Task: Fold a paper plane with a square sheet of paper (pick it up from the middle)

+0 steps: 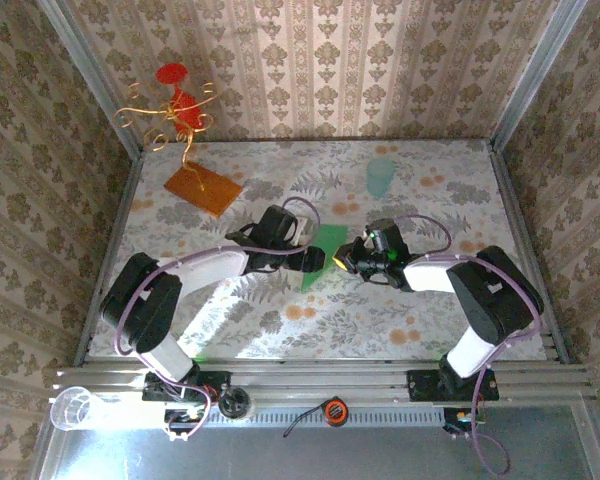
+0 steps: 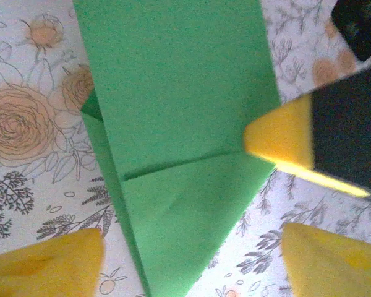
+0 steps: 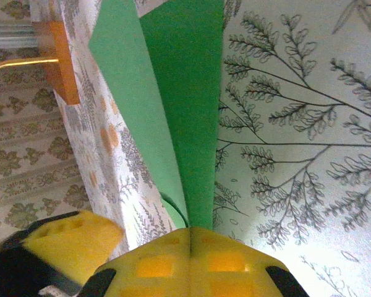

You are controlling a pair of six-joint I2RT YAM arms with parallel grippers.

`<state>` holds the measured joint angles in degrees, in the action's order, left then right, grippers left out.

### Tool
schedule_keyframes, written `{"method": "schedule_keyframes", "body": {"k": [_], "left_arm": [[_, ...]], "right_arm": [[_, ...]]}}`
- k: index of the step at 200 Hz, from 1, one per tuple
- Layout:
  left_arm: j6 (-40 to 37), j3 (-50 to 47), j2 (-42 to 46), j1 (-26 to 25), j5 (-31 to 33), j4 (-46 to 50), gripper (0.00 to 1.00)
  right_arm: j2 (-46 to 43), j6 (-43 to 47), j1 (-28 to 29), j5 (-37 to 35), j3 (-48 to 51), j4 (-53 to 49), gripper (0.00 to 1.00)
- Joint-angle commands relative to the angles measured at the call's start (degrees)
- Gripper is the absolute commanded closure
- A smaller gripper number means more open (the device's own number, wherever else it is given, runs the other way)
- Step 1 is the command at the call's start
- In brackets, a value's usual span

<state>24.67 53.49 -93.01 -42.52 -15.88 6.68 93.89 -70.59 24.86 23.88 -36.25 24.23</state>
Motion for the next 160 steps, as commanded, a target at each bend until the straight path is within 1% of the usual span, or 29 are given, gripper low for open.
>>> {"method": "schedule_keyframes", "body": {"k": [1,24,46,74,121,138,160], "left_arm": [[-4.63,-2.04,1.24,-1.64,2.7,-3.96,0.13],[-8.12,-3.11,2.1,-3.7,6.02,-5.63,0.04],[-11.35,-4.04,2.9,-5.54,8.53,-7.74,0.02],[-15.42,-4.95,3.46,-8.26,11.88,-10.76,0.02],[-17.67,-3.81,2.43,-9.07,14.58,-10.32,0.05],[-18.71,-3.49,2.27,-9.89,17.19,-9.93,0.05],[-20.98,-3.72,1.18,-10.19,17.45,-10.54,0.07]], "right_arm": [[-2.82,-1.79,-0.71,-2.85,-0.39,-5.56,0.94],[-4.13,-2.51,-1.27,-3.56,-0.83,-8.12,0.94],[-4.24,-3.3,-1.57,-3.2,-1.28,-8.88,0.94],[-3.26,-4.44,-1.64,-2.1,-1.67,-8.32,0.94],[-2.13,-5.48,-1.67,-0.74,-1.96,-7.89,0.94],[-2.08,-5.86,-1.64,-0.59,-1.9,-7.8,0.94],[-1.86,-6.63,-1.41,-0.58,-1.89,-7.31,0.93]]}}
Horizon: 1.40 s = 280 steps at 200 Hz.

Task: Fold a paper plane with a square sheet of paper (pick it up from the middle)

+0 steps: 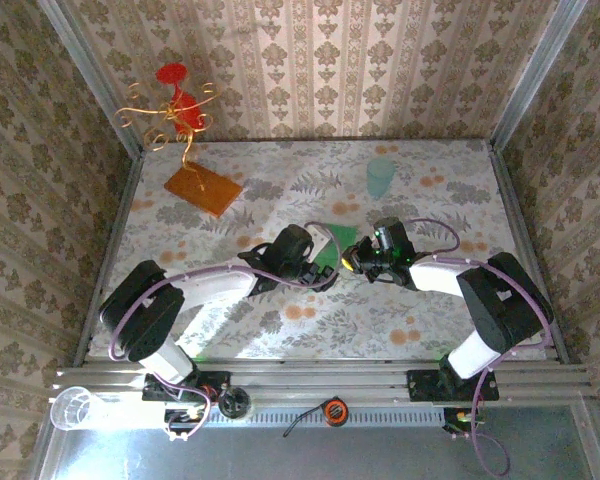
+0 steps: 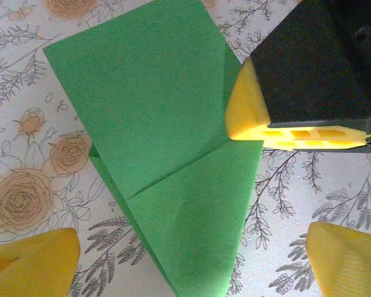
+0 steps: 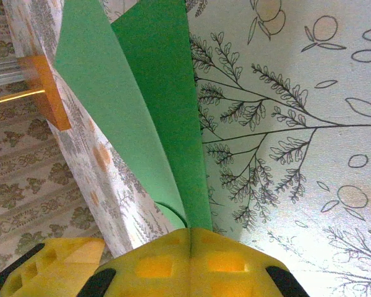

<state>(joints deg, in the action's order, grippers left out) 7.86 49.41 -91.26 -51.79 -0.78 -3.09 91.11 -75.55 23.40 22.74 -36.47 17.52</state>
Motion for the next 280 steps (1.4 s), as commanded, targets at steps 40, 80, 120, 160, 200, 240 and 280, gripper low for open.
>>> {"method": "schedule_keyframes", "body": {"k": [40,80,120,160,200,240,280], "left_arm": [[-8.38,-1.07,-2.84,-2.59,3.57,-4.42,0.17],[-11.15,-0.8,-6.33,-3.63,4.06,-7.73,0.33],[-12.7,-0.96,-9.1,-3.67,4.81,-11.19,0.44],[-13.81,-2.62,-10.02,-3.69,4.92,-14.48,0.53],[-13.74,-2.52,-11.11,-3.68,5.56,-13.42,0.63],[-13.93,-3.0,-10.87,-3.68,5.23,-14.22,0.69],[-14.03,-3.44,-10.43,-3.68,5.0,-14.52,0.76]], "right_arm": [[1.69,-3.19,0.76,1.14,-2.54,-0.43,0.94],[2.67,-4.27,0.85,1.61,-2.7,0.24,0.94],[2.95,-5.37,0.78,1.95,-2.12,1.27,0.94],[3.15,-5.88,0.62,2.15,-2.09,1.78,0.94],[3.54,-6.19,0.61,2.41,-2.03,2.0,0.93],[3.86,-6.45,0.62,2.58,-1.95,2.26,0.93],[3.57,-6.15,0.31,2.62,-2.05,1.53,0.85]]}}
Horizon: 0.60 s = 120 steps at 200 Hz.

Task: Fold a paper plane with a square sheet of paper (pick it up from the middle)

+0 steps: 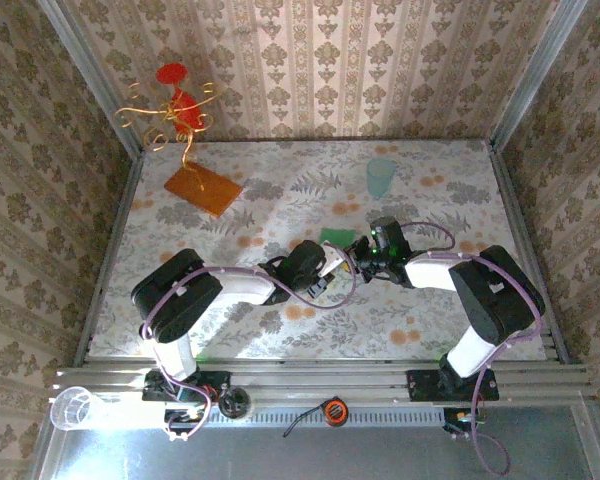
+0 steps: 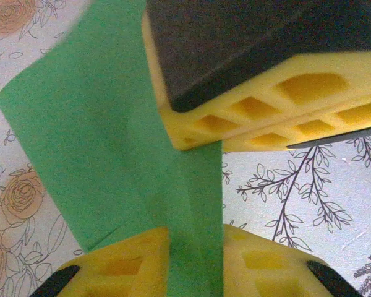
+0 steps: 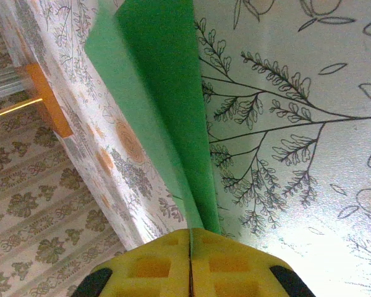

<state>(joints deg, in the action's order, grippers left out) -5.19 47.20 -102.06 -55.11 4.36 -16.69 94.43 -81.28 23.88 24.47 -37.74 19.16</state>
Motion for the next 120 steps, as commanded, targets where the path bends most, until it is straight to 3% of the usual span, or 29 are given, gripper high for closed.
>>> {"method": "schedule_keyframes", "body": {"k": [1,71,120], "left_arm": [[-0.97,-1.23,0.41,-0.35,-0.18,-0.95,0.76],[3.98,-4.51,2.52,0.81,-3.77,-3.29,0.84],[14.14,-7.71,4.97,5.46,-12.76,-6.13,0.87]], "right_arm": [[0.24,-0.4,-0.16,0.87,-0.77,-0.1,0.84],[-4.59,3.71,-3.32,-1.53,1.56,-4.24,0.45],[-10.33,10.31,-4.26,-7.32,1.96,-11.15,0.33]]}}
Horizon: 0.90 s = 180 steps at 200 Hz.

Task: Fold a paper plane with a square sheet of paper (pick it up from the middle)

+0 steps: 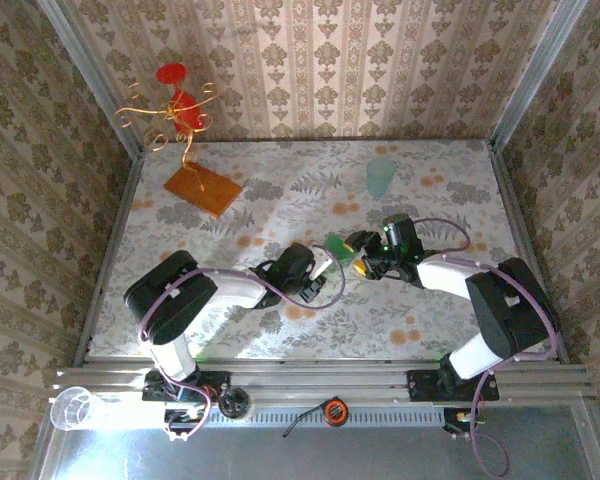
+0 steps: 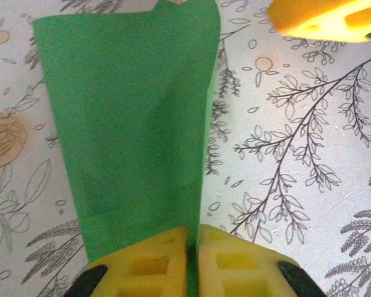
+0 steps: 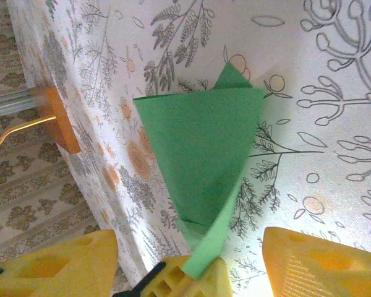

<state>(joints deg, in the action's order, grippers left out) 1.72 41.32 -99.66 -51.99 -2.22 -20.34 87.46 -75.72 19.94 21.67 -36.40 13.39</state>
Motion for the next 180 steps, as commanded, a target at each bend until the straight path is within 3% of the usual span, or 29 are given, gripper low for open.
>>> {"method": "schedule_keyframes", "body": {"k": [1,52,80,180], "left_arm": [[7.5,-1.85,2.59,2.42,-6.42,-2.54,0.88],[19.88,-1.54,3.25,8.76,-19.56,-3.09,0.92],[27.01,-0.09,1.74,11.85,-26.08,-2.77,1.0],[41.24,4.77,-3.65,15.86,-37.92,-0.68,1.0]], "right_arm": [[-3.44,4.87,-0.33,-4.57,0.67,-5.43,0.33],[-5.81,8.99,-0.6,-6.55,1.16,-6.12,0.3],[-5.74,12.9,-0.6,-5.96,1.33,-4.95,0.27],[-1.09,27.11,0.78,-0.74,-3.13,-5.94,0.21]]}}
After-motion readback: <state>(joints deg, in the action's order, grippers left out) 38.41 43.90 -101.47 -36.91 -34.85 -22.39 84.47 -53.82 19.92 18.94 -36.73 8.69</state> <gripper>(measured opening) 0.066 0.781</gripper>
